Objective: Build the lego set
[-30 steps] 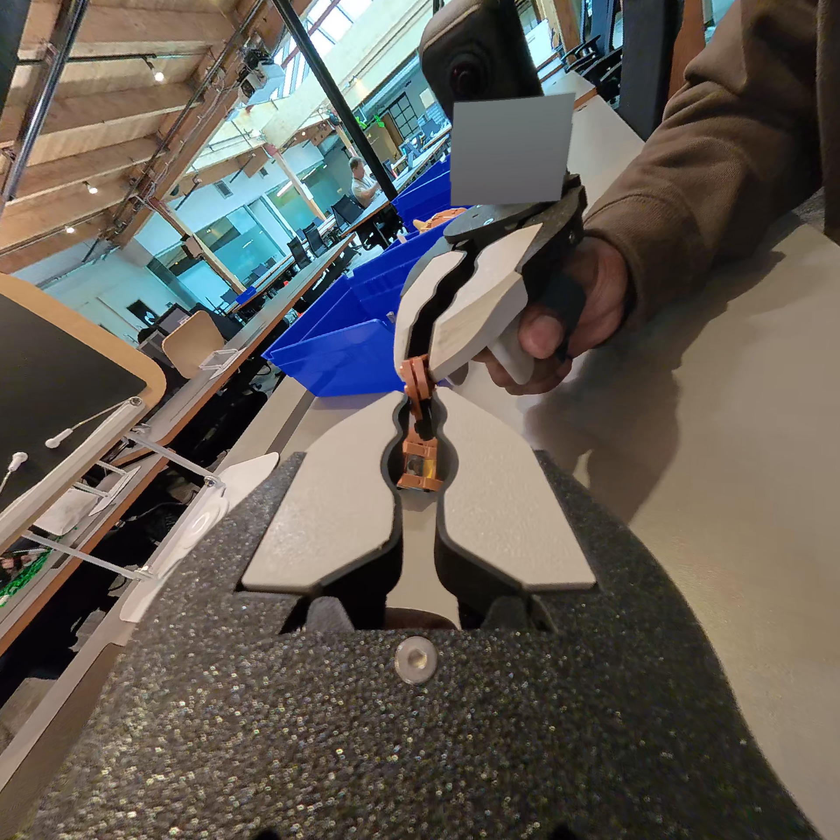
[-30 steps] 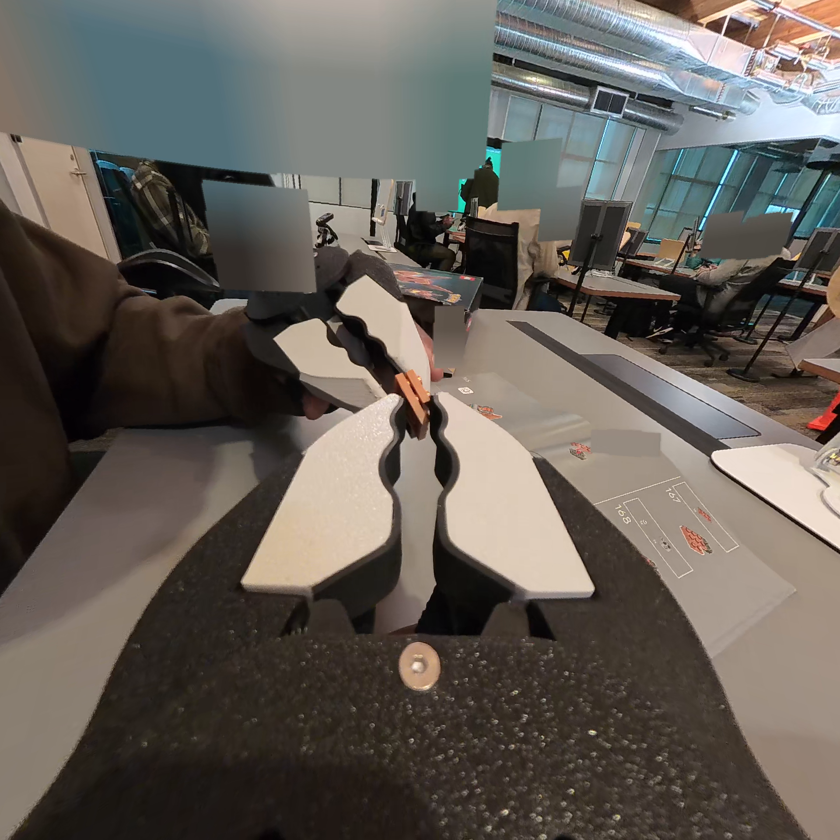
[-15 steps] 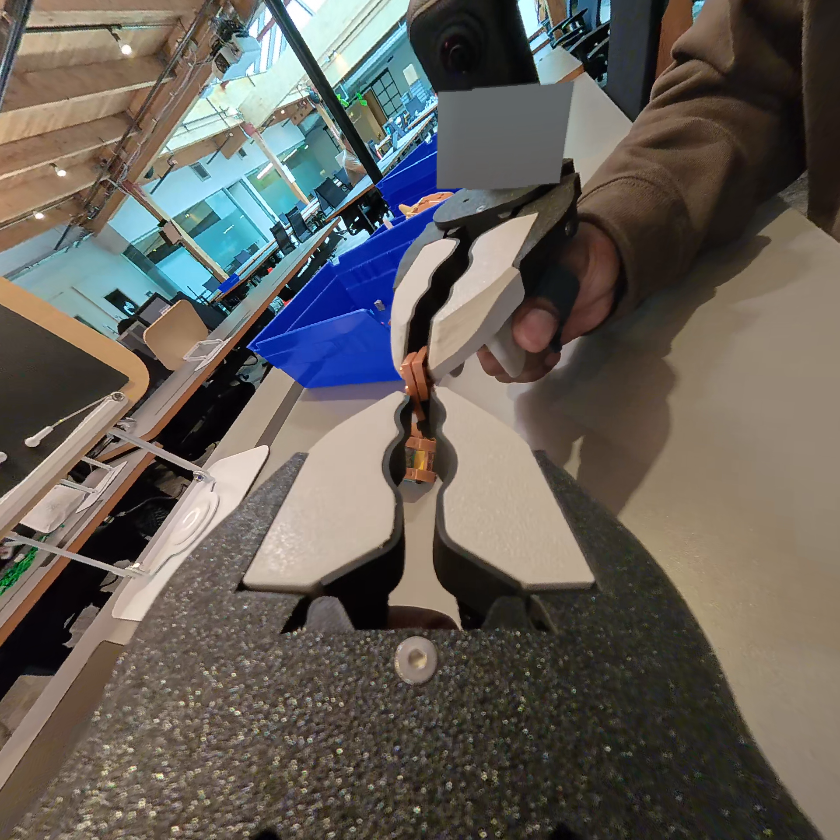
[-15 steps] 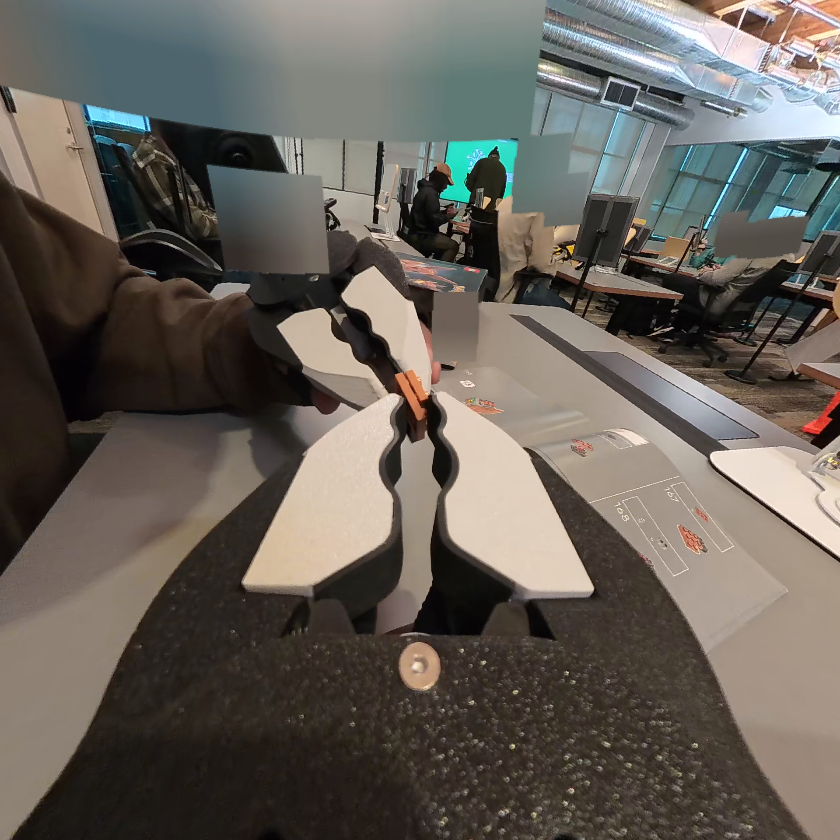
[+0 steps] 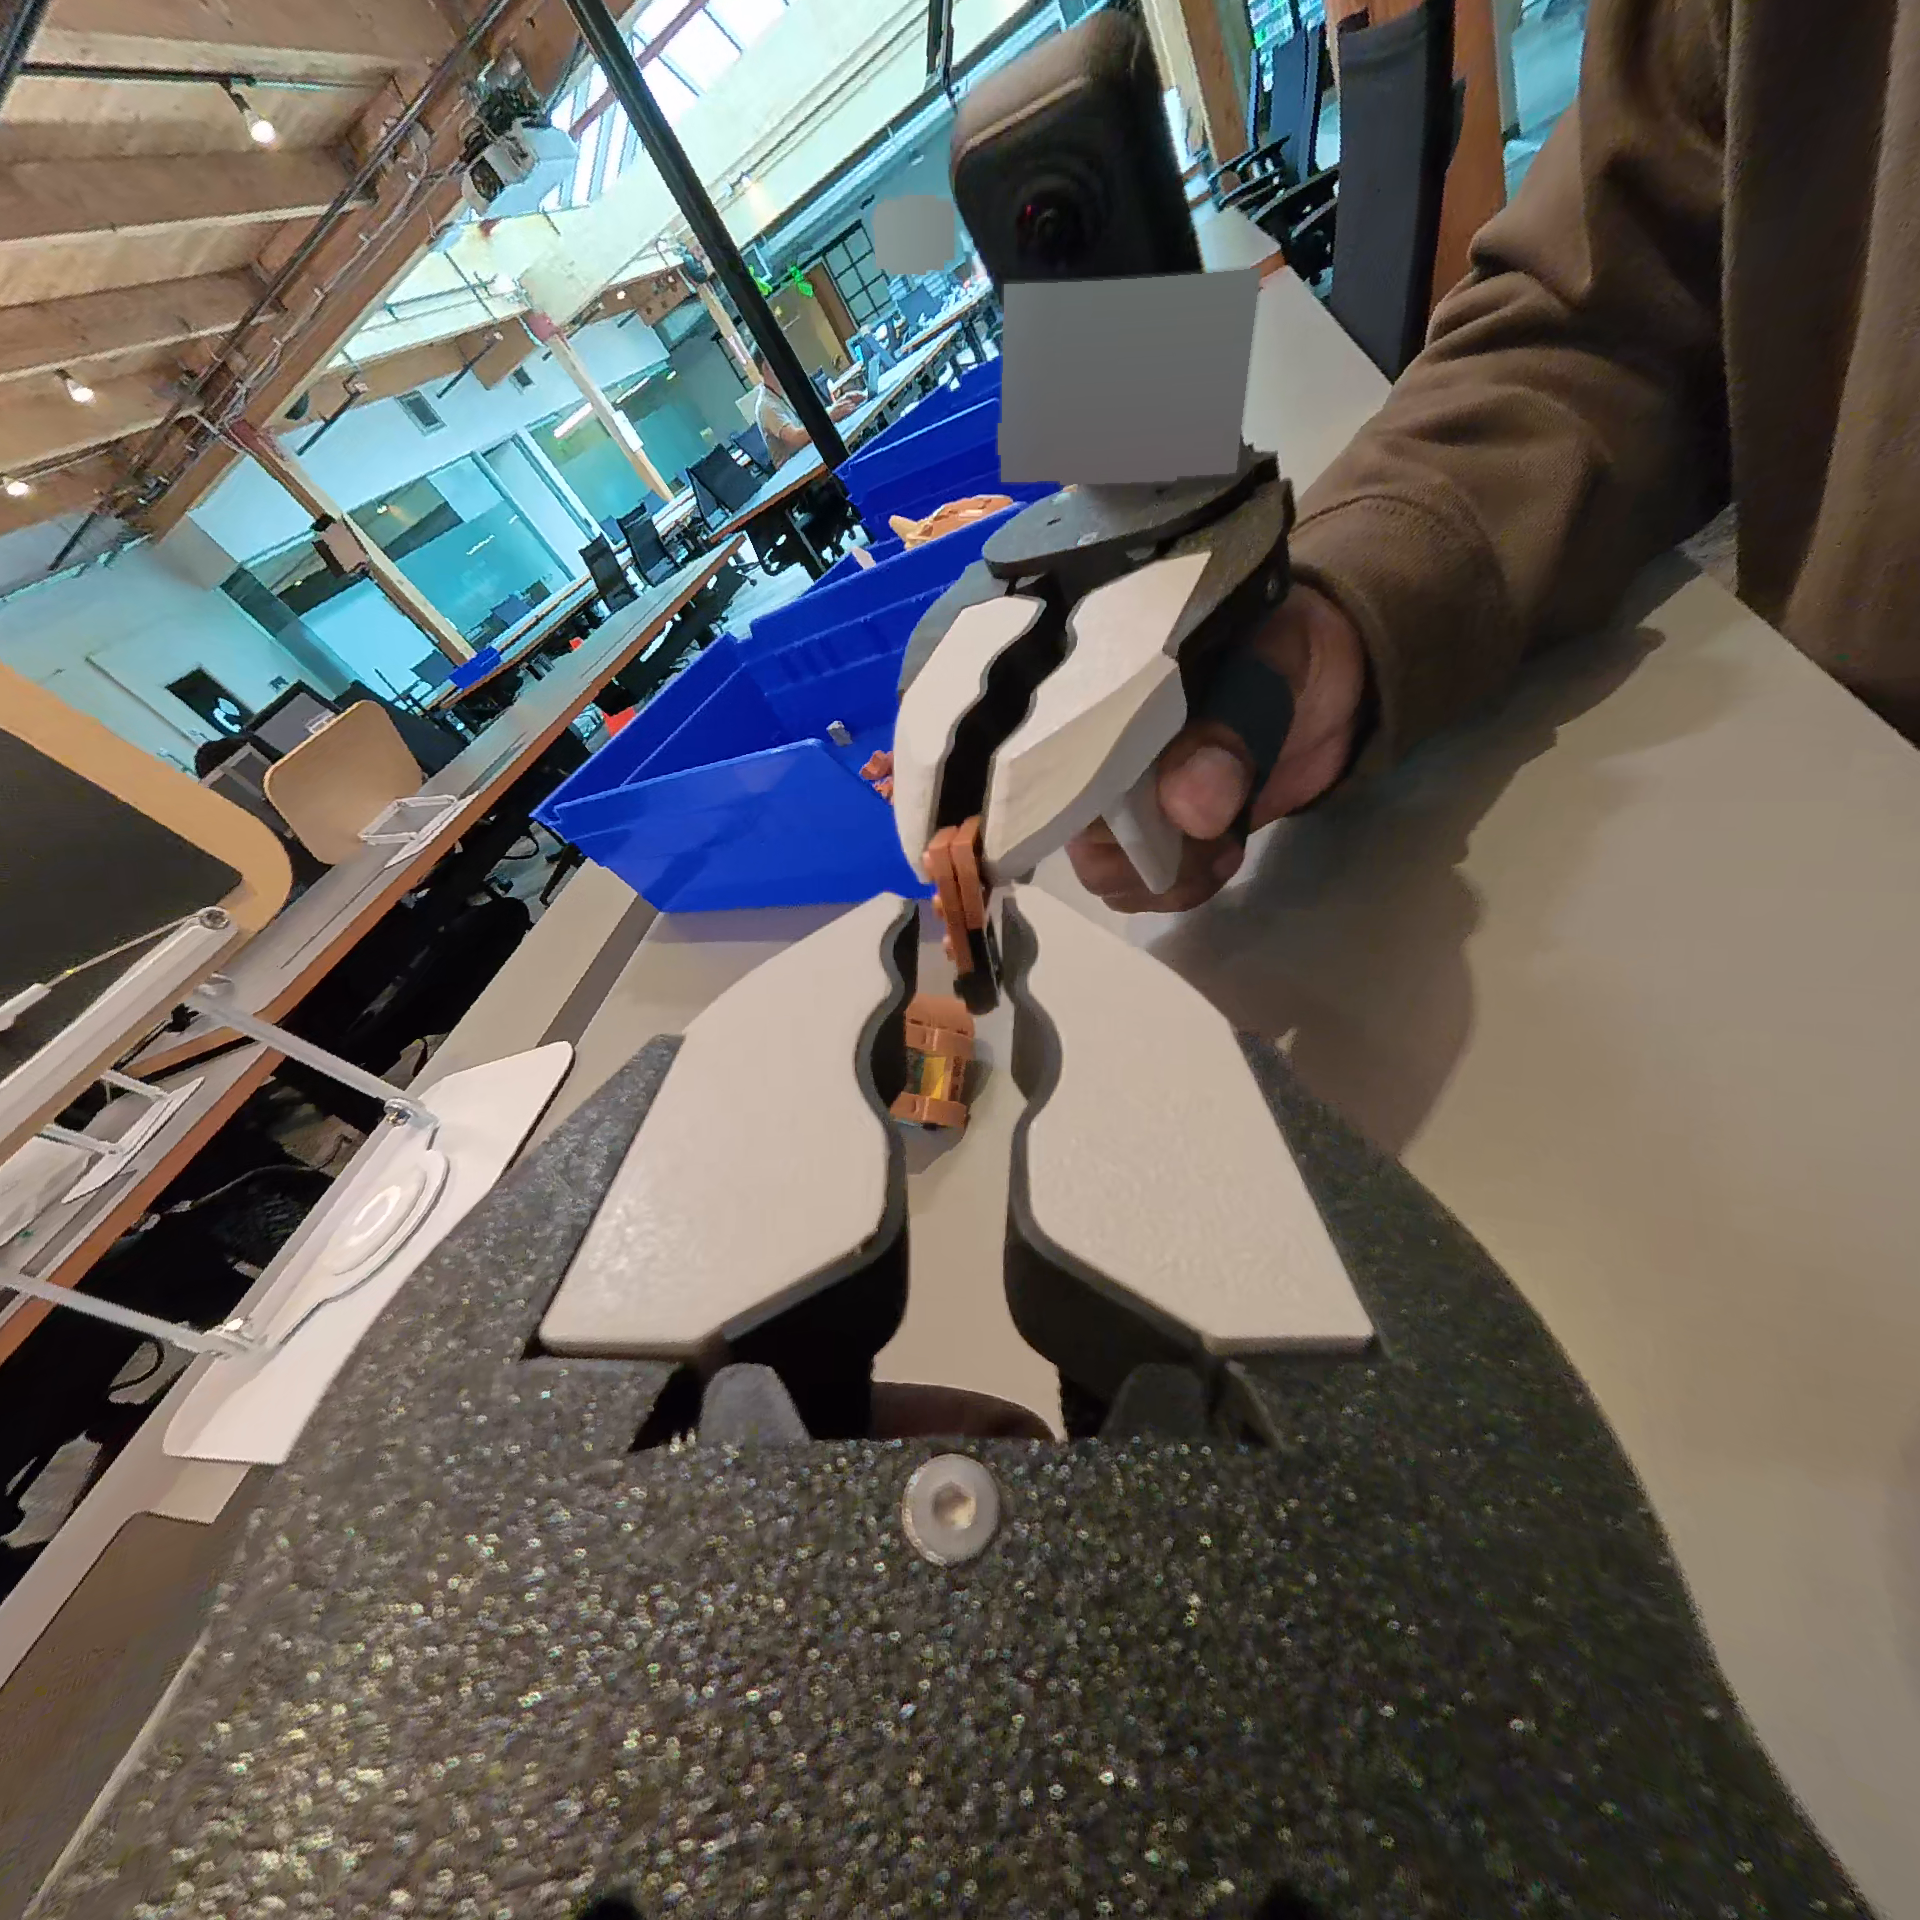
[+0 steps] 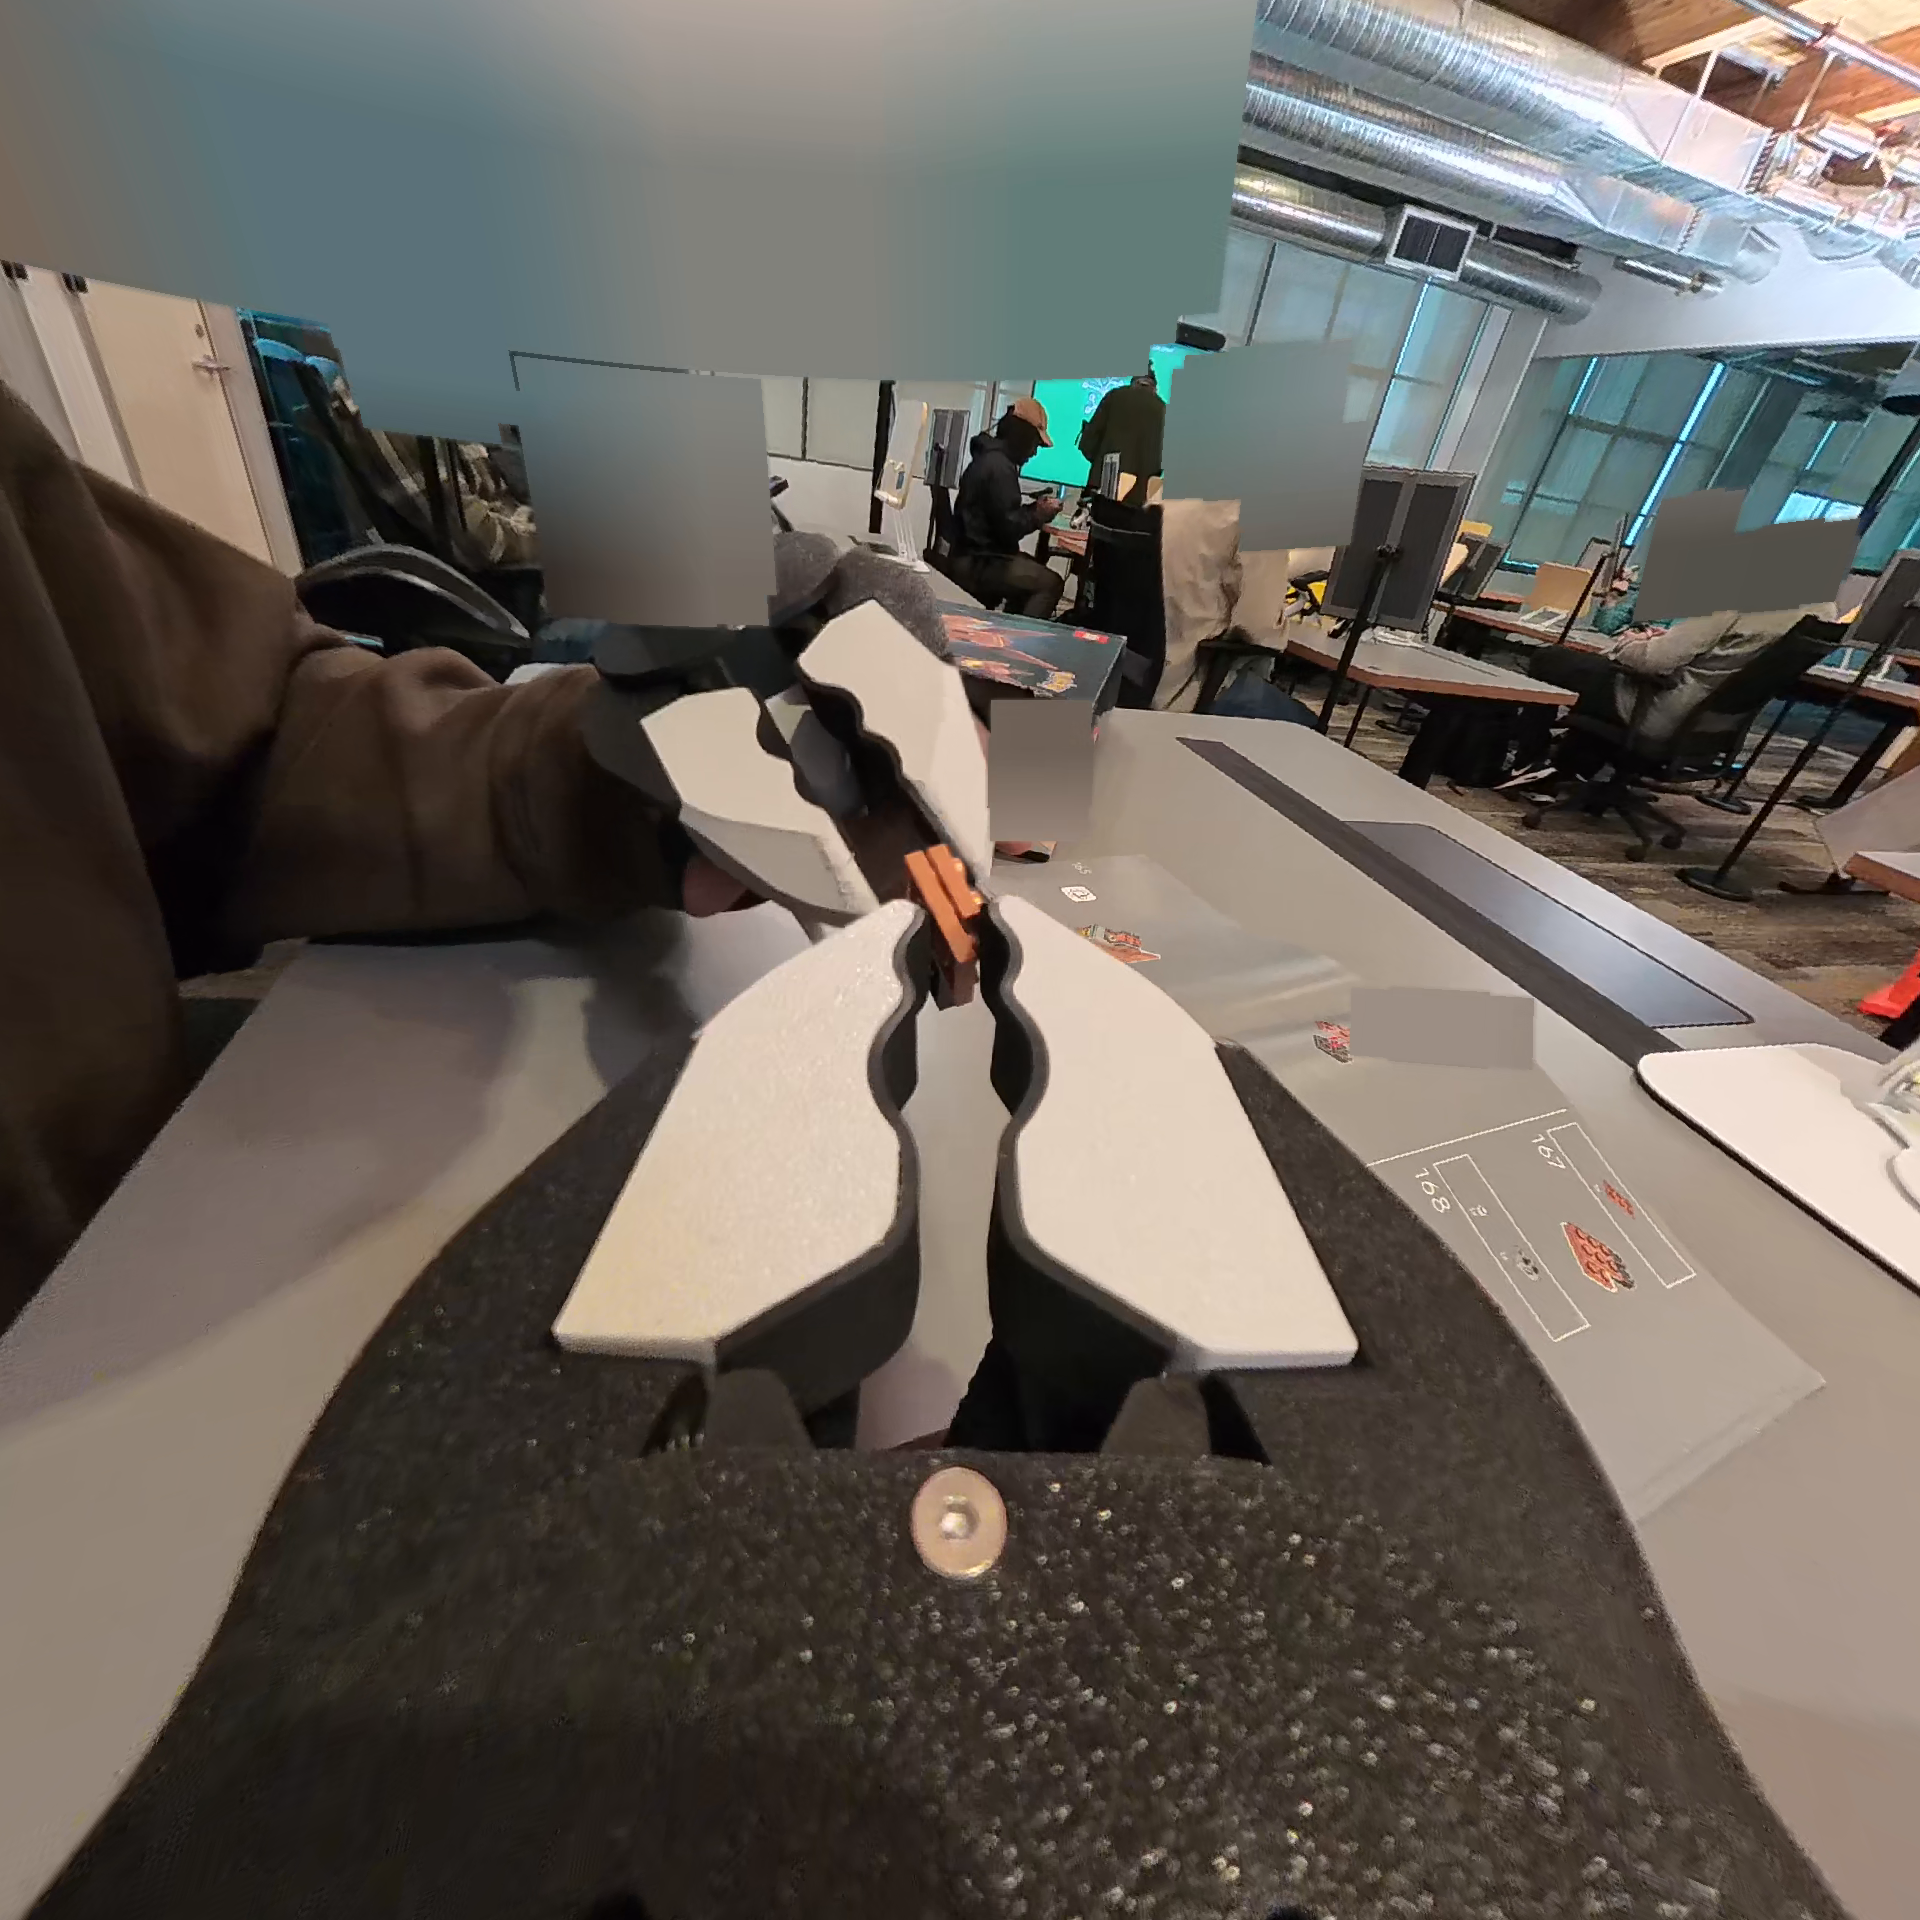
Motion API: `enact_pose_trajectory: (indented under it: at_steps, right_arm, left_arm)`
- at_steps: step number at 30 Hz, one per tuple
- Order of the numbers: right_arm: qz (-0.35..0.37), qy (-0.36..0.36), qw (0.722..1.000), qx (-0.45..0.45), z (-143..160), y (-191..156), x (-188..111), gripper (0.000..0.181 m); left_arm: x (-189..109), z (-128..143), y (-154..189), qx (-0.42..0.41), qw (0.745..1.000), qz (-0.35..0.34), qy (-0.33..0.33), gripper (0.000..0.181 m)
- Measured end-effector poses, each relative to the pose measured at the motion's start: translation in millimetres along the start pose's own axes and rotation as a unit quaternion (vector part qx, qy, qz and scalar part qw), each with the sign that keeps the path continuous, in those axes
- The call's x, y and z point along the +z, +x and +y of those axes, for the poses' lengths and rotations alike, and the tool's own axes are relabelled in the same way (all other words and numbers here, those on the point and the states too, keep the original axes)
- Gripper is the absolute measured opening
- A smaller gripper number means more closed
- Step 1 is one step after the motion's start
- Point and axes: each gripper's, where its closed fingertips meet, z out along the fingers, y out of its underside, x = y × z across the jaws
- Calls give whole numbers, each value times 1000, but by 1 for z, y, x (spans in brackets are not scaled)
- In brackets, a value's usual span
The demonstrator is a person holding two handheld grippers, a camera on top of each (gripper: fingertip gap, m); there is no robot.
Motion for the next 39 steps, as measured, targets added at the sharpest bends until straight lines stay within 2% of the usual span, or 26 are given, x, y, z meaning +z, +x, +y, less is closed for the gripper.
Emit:
enact_pose_trajectory:
  at_steps: [5,14,17,19,24,27,39]
  right_arm:
    - [-1,-5,999,-35,0,-6,1,9]
    - [-24,-21,999,-41,2,-9,3,10]
    - [-37,-27,998,-52,-1,-11,1,21]
    - [-40,-49,995,-78,2,-10,-1,22]
    - [-48,-121,980,-150,22,-12,-2,18]
    - [-56,-123,979,-150,23,-14,-2,10]
    - [-62,-150,976,-146,33,-14,-3,8]
  left_arm:
    - [2,1,6,5,1000,12,-3,10]
    - [0,3,7,-2,1000,24,-8,9]
    - [2,10,9,2,999,30,-32,8]
    - [4,15,12,1,998,38,-44,8]
    - [5,19,17,-7,997,53,-60,9]
    - [6,21,21,-12,996,66,-67,8]
    - [9,30,26,-36,993,79,-78,8]
